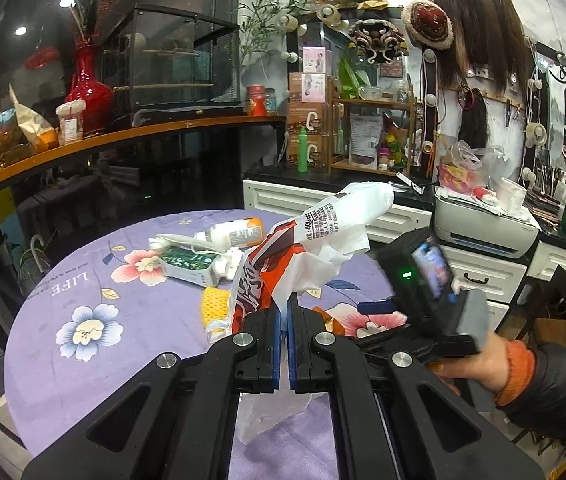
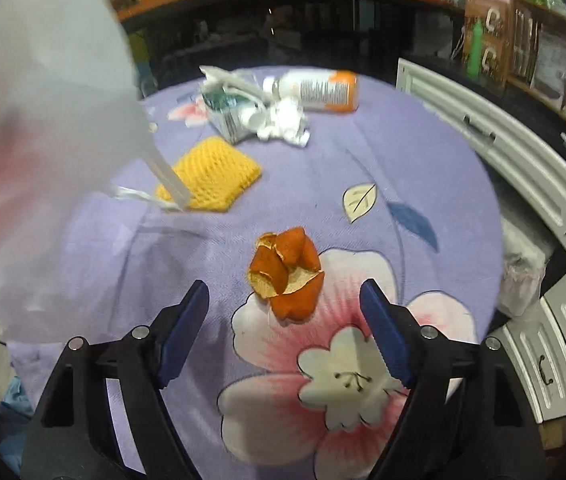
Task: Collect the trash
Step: 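Close the right tool on the orange peel and lift it, then carry the orange peel and white bag to the bin while both tools open to drop them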
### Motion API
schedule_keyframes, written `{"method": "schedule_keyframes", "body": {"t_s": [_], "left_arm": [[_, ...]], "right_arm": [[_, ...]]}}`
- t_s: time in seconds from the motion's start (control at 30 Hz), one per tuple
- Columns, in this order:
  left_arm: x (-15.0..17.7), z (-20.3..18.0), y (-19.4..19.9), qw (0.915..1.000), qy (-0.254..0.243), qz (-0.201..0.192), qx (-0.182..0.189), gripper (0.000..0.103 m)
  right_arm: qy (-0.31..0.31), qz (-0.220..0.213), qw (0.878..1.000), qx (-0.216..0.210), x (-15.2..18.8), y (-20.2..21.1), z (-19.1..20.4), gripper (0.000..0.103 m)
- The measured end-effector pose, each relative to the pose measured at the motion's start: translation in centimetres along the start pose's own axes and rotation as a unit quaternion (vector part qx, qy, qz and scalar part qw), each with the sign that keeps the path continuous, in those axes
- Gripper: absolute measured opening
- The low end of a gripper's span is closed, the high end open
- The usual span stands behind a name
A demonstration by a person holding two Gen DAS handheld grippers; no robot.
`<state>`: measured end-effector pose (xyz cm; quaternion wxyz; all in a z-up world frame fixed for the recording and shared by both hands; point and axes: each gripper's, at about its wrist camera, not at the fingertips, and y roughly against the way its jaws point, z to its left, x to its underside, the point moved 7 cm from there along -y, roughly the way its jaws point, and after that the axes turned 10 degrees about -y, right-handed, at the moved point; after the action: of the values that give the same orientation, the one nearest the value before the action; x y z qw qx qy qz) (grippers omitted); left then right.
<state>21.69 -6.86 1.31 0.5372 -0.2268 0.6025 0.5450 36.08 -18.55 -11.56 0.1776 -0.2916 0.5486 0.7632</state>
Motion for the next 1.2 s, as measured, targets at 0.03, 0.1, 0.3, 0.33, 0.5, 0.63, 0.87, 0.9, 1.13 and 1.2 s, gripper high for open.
{"method": "schedule_keyframes", "body": {"t_s": [0.03, 0.1, 0.3, 0.33, 0.5, 0.63, 0.87, 0.9, 1.13, 1.2], "left_arm": [[0.0, 0.1, 0.1, 1.0000, 0.001, 0.000, -0.001, 0.003], [0.2, 0.5, 0.3, 1.0000, 0.005, 0.001, -0.004, 0.003], [1.1, 1.2, 0.3, 0.9997, 0.022, 0.008, -0.003, 0.003], [1.2, 1.2, 0.3, 0.9997, 0.025, 0.009, -0.002, 0.003], [1.4, 1.1, 0.0, 0.9995, 0.031, 0.012, 0.000, 0.003], [1.4, 0.9, -0.1, 0.9993, 0.034, 0.013, 0.005, 0.003], [0.3, -2.0, -0.5, 0.9990, 0.027, 0.005, 0.036, 0.003], [0.0, -2.5, -0.6, 0.9989, 0.024, 0.003, 0.041, 0.003], [-2.6, -7.2, -1.1, 0.9964, 0.000, -0.020, 0.083, 0.003], [-3.2, -8.6, -1.6, 0.9946, 0.001, -0.021, 0.102, 0.003]], "right_arm": [[-0.004, 0.006, 1.000, 0.001, -0.1, -0.7, -0.1, 0.078], [-0.010, 0.019, 1.000, 0.000, -0.2, -1.8, -0.2, 0.078], [-0.019, 0.028, 0.999, 0.018, -0.6, -3.5, -0.6, 0.063], [-0.019, 0.026, 0.999, 0.021, -0.6, -3.5, -0.7, 0.054], [-0.031, 0.022, 0.999, 0.016, -0.6, -3.0, -1.2, 0.031], [-0.032, 0.008, 0.999, 0.017, -0.3, -1.9, -1.6, 0.028], [-0.036, -0.032, 0.999, 0.021, 1.2, 3.2, -3.6, 0.028], [-0.039, -0.036, 0.998, 0.022, 1.6, 4.2, -4.1, 0.028], [-0.078, -0.050, 0.994, 0.052, 5.7, 9.2, -9.6, 0.028], [-0.088, -0.042, 0.993, 0.068, 7.1, 9.2, -11.2, 0.028]]}}
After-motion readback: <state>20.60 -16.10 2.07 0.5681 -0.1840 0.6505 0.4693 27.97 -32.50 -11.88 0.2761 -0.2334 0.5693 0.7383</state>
